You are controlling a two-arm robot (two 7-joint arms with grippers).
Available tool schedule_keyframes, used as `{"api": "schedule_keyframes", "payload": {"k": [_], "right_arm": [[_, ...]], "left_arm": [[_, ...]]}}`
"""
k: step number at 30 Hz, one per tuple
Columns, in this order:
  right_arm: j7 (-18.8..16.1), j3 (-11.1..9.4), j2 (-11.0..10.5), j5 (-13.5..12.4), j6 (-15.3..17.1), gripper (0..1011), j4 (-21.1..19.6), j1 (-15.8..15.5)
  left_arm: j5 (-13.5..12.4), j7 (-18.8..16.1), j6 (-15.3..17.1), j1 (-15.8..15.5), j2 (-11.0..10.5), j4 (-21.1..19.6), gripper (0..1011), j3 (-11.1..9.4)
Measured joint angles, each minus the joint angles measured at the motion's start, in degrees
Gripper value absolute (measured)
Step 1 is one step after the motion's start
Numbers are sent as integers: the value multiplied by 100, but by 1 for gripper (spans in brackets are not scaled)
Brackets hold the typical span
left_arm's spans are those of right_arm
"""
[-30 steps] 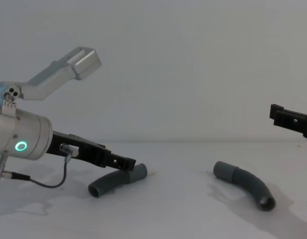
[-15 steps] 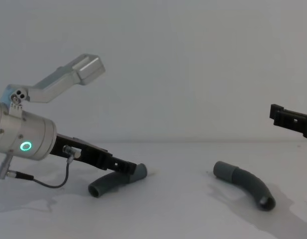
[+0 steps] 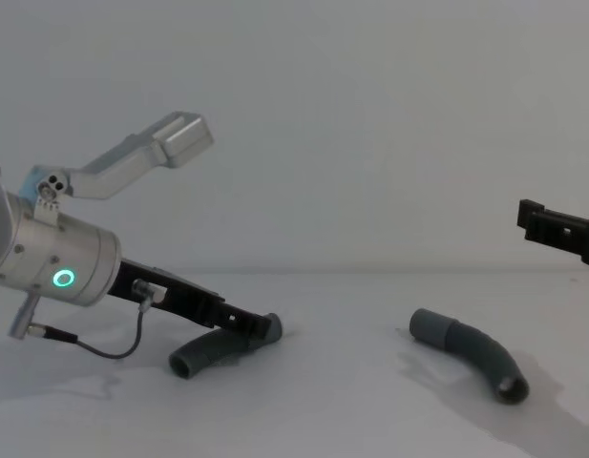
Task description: Use both hands to pick up one end of the pipe from the table, align the ends, and insert them.
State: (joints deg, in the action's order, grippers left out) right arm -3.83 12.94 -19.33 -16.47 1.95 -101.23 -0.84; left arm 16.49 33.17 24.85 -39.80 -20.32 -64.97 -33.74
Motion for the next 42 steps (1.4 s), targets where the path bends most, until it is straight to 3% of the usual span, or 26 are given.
{"api": "schedule_keyframes", "payload": {"k": [14, 42], "right_arm": [[0, 0, 0, 0, 0, 1000, 0, 0], [0, 0, 0, 0, 0, 1000, 0, 0]], "left_arm": [[31, 174, -18, -232, 103, 352, 1001, -151], [136, 155, 230, -272, 156, 413, 1001, -229]]}}
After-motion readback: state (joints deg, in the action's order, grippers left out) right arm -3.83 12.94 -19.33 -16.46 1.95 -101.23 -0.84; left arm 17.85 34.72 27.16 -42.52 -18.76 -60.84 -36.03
